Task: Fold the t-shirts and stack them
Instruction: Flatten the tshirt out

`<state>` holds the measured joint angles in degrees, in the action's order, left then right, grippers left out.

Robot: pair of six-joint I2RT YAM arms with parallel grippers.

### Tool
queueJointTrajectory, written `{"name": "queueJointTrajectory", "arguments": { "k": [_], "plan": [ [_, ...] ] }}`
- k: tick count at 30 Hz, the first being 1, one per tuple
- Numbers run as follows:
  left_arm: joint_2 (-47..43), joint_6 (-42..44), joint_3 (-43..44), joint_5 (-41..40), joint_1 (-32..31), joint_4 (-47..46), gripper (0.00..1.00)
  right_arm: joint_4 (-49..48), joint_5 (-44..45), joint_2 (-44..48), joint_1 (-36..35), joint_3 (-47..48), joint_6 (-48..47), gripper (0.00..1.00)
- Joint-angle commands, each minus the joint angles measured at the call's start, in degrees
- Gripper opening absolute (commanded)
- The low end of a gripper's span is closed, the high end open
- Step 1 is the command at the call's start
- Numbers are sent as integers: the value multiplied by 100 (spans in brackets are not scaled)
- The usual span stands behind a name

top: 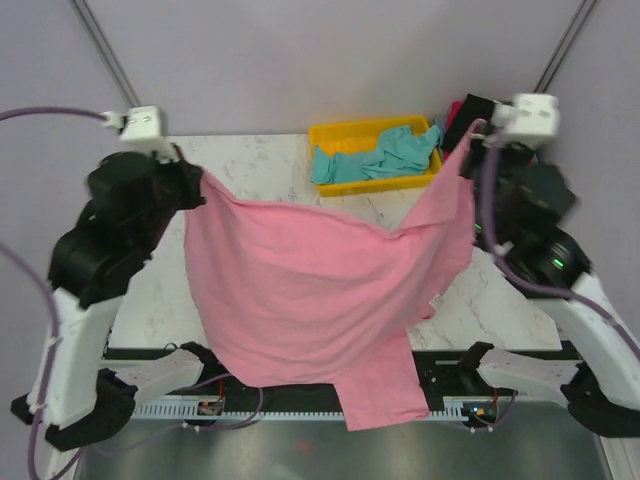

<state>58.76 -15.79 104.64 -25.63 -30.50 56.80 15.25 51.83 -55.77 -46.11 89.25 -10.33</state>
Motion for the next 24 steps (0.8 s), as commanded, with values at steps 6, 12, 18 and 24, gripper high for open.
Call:
{"name": "queueJointTrajectory", "arguments": {
  "k": [6,12,18,24],
  "plan": [
    [2672,41,-1271,2200,2556,-1109,2,354,-2036,-4609,2404,942,874,0],
    [4495,-196,-259,2765,2997,-485,80,2246,-1799,-7210,2528,4292,1410,87],
    [3934,-143,-593,2580,2997,-670,83,1413,-2177,-6064,2537,2899,1638,91],
    [3204,-503,-2059,2869,2997,-1371,79,850,-3466,-4410,2554,280,2465,92]
  ]
}}
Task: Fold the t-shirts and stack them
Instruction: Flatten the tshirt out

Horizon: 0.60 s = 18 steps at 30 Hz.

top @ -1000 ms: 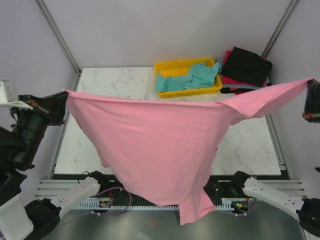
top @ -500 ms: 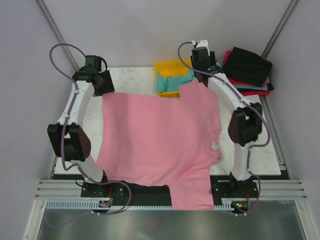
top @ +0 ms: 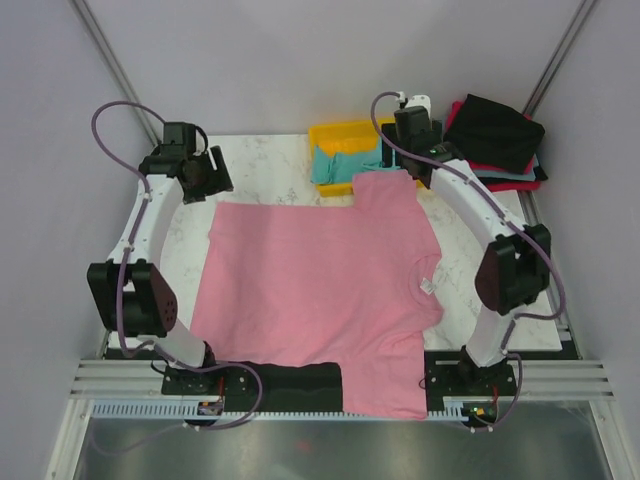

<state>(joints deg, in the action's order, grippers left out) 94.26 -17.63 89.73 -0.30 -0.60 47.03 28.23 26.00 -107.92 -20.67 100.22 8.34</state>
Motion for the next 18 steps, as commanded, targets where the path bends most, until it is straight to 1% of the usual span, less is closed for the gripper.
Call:
{"name": "queueJointTrajectory", "arguments": {
  "k": [1,2,3,4,5,6,7,9,10,12,14,16,17,18],
  "plan": [
    [-669,-364,-815,398,7,-526,78,-519,-1016,999,1,-1151,686,92],
    [-811,-442,-1278,468,7,-623,78,-572,-1166,1175,1,-1789,765,92],
    [-952,-469,-1474,591,7,-685,77,-642,-1428,1525,1,-2083,896,92],
    [-1101,-478,-1650,636,7,-773,77,-669,-1561,1685,1,-2347,958,92],
    [-1337,-452,-1922,671,-1,-783,77,-704,-1667,1852,-8,-2872,1011,92],
    [-1479,-426,-2038,697,-1,-774,76,-713,-1773,2149,1,-3094,1090,92],
    [-1611,-391,-2282,741,-1,-774,75,-713,-1991,2291,-8,-3523,1195,93],
    [-1945,-356,-2512,829,-10,-774,75,-748,-2107,2721,-16,-3956,1371,94],
    [-2025,-338,-2696,795,-10,-774,75,-775,-2169,2828,-16,-4350,1511,95],
    [-2078,-303,-2829,585,-19,-809,75,-862,-2152,2925,-8,-4642,1618,96],
    [-1929,-346,-2847,609,-2,-818,75,-994,-2405,2795,-8,-4810,1653,96],
    [-1701,-582,-2839,995,-10,-949,73,-1091,-2590,2374,-8,-4662,1601,96],
    [-1674,-680,-2891,1118,-2,-1028,73,-1117,-2826,2076,-8,-4609,1575,95],
    [-1648,-776,-2952,1337,-10,-1333,73,-1240,-2828,1934,-8,-4565,1583,96]
  ]
}}
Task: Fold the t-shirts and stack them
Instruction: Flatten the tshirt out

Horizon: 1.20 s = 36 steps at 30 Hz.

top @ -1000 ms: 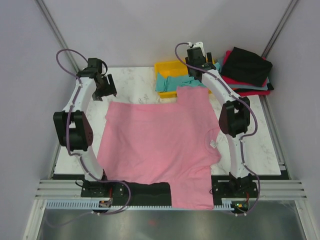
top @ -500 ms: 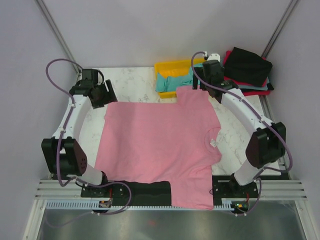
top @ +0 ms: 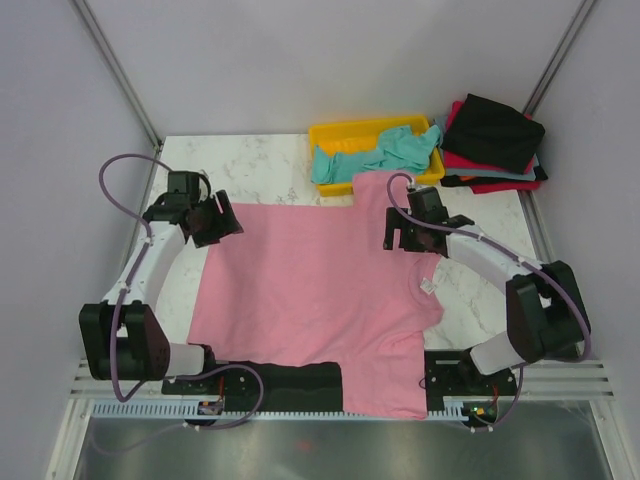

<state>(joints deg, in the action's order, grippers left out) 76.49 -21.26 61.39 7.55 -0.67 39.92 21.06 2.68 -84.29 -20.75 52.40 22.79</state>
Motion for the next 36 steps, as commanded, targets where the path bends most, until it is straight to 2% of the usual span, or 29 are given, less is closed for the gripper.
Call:
{"name": "queueJointTrajectory", "arguments": {
  "k": [1,3,8,12,17,23,30,36],
  "plan": [
    [208,-510,-240,572,-4,-730,73,-576,-505,-587,-8,331,121,96],
    [427,-739,-311,476,-4,-985,73,-603,-522,-1096,19,524,95,96],
    [1657,-1047,-171,72,5,-1162,70,-594,-540,-2229,220,1298,86,95],
    [2290,-1310,-22,-35,-4,-1460,70,-472,-532,-2741,431,1860,51,95],
    [3265,-1443,733,-52,-4,-1558,68,-340,-479,-3355,677,2677,-90,95],
    [3750,-1381,1621,-17,5,-1479,68,-120,-672,-3884,854,3776,-204,94],
    [3585,-1197,2105,-7,5,-1067,68,-41,-1084,-3937,854,4445,-660,94],
    [1653,-933,1440,-1141,-48,-644,72,249,-1524,-2937,854,4043,-749,98]
  ]
}}
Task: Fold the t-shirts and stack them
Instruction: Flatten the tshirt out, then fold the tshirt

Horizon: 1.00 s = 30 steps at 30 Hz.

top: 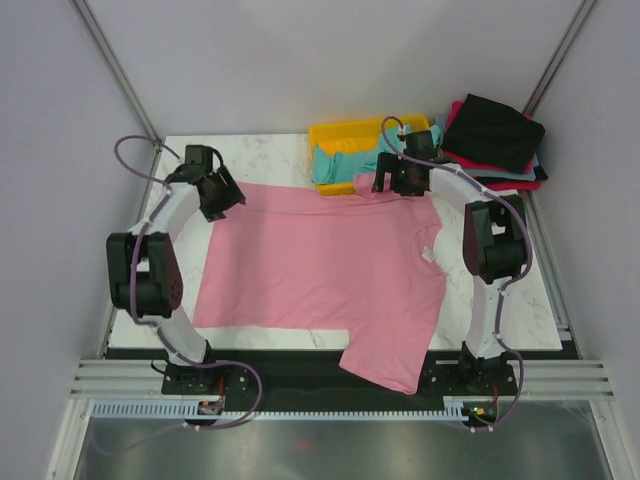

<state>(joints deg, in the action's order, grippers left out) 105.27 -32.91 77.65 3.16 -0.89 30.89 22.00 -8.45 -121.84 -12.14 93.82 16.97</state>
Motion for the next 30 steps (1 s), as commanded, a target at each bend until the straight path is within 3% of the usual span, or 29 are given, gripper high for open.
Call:
{"name": "queueJointTrajectory", "arguments": {
  "k": [1,4,7,8,12,16,25,30],
  "plan": [
    [-1524,188,-345,-798,-26,424,72,199,-403,1159,-34,-170,-150,98],
    [-2615,21,-1214,-1168,70,584,72,322,-351,1950,-139,-653,-45,98],
    [-3626,-207,-2207,-679,991,646,71,314,-290,2819,-419,-1461,139,98],
    [-4046,-303,-2689,-189,1455,637,69,192,-263,3041,-508,-1715,201,98],
    [-4489,-848,-3578,115,1750,479,65,-607,-438,3947,-921,-3418,719,98],
    [-4279,-884,-4116,-131,1890,426,65,-1197,-684,4151,-1150,-4257,966,98],
    [-3752,-1358,-4170,-676,1812,1040,60,-2989,-1000,3826,-1168,-5602,1509,98],
    [-3830,-2191,-4293,-1826,600,1506,55,-4203,-984,3677,-1159,-6269,1801,98]
  ]
}}
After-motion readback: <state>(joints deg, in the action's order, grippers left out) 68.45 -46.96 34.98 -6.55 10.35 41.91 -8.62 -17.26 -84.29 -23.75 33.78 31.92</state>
